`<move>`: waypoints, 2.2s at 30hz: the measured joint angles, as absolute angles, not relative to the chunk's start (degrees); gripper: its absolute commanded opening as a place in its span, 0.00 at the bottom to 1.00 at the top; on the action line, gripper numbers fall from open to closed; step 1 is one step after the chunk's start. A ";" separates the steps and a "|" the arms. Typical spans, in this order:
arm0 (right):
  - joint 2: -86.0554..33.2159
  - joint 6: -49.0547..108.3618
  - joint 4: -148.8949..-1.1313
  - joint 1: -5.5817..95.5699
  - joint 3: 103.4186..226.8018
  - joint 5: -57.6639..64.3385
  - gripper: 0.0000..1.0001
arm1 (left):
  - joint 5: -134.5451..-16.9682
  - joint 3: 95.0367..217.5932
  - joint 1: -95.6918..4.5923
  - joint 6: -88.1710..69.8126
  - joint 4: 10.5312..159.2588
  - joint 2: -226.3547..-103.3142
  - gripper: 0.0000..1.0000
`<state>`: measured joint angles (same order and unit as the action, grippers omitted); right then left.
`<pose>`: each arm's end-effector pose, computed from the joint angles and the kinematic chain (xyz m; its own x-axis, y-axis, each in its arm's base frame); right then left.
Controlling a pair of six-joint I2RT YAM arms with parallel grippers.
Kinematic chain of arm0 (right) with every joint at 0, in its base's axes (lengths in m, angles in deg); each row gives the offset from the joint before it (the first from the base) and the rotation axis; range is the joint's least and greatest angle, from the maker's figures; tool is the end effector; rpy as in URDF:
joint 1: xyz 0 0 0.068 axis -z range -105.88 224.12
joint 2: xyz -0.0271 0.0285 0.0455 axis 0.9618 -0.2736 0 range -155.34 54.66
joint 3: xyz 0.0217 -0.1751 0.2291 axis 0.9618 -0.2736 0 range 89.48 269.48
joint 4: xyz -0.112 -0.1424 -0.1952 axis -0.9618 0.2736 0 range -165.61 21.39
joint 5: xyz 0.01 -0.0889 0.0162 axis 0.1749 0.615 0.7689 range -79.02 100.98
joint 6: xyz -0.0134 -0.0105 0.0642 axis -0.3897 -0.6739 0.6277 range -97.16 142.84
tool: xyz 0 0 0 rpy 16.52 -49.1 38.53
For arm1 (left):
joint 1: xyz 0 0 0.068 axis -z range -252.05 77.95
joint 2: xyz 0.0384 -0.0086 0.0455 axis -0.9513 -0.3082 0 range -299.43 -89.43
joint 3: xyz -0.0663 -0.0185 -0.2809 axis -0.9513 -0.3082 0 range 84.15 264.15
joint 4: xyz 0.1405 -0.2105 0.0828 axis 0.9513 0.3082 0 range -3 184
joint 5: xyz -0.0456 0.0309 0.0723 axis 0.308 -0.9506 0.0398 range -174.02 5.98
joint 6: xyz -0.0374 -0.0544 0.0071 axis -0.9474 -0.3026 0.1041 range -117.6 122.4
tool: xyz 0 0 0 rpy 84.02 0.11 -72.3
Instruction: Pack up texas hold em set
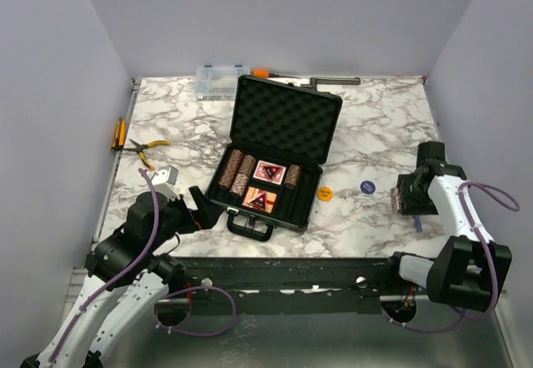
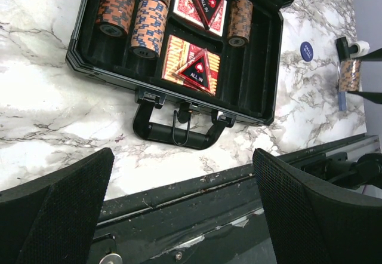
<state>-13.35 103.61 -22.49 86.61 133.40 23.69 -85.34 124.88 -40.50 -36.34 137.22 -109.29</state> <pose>0.1882 -0.0536 0.2044 0.1025 0.9635 -0.2473 0.9812 -0.0571 0.1842 0.0676 -0.0400 0.2922 -0.6424 -0.3398 -0.6869 0.1332 0.8332 -0.5367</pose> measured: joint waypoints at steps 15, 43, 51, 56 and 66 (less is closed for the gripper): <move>-12.17 102.28 -22.64 86.61 140.46 15.21 0.01 | -85.34 124.88 -40.61 -36.34 137.22 -109.13 0.98; -24.49 127.24 -23.84 47.84 155.98 13.22 0.01 | -85.32 124.88 -40.83 -36.32 137.22 -108.35 0.99; -27.64 134.39 -23.93 43.31 156.50 14.07 0.00 | -85.32 124.88 -40.83 -36.32 137.22 -108.21 0.98; -30.35 136.79 -25.35 43.31 156.28 14.60 0.01 | -85.30 124.88 -40.83 -36.32 137.19 -108.21 0.98; -35.03 140.18 -31.07 43.31 153.51 14.77 0.01 | -85.27 124.88 -40.83 -36.08 137.17 -108.35 0.99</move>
